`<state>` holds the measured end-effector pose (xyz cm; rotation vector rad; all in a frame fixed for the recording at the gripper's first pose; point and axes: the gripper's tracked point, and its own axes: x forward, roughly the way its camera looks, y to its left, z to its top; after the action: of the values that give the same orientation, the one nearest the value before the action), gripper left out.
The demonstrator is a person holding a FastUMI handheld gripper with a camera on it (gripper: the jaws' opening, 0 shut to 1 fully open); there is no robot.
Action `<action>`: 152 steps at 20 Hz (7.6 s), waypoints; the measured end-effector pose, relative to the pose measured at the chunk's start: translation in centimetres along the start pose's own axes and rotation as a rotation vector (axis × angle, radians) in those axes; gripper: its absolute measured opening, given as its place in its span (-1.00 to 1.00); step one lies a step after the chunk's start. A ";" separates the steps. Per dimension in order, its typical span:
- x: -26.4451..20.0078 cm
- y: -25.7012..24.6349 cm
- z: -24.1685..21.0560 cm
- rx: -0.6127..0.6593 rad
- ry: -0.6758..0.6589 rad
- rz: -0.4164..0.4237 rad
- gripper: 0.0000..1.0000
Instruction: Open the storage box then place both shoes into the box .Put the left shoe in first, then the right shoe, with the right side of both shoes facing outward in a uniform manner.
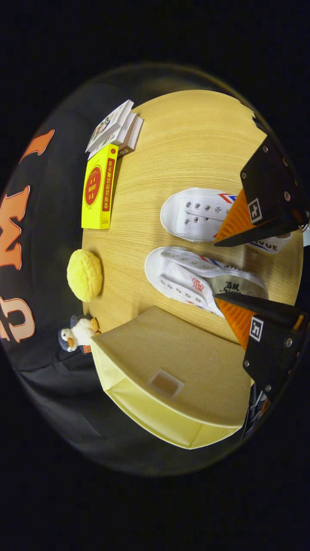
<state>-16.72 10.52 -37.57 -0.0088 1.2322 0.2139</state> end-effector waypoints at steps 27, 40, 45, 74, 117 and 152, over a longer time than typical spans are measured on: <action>-0.1 0.5 6.4 0.188 -0.179 -0.047 -0.99; -9.0 7.7 15.3 0.261 -0.252 0.063 -0.99; -7.0 13.5 15.6 0.261 -0.194 0.105 -0.98; 0.5 25.7 9.7 0.394 0.165 0.250 -0.43; 0.3 -9.7 -5.5 -0.036 -0.046 -0.208 -0.23; -8.8 -5.0 9.9 0.260 -0.366 -0.011 -0.99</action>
<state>-9.37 5.49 -26.53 0.2396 0.8872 0.0402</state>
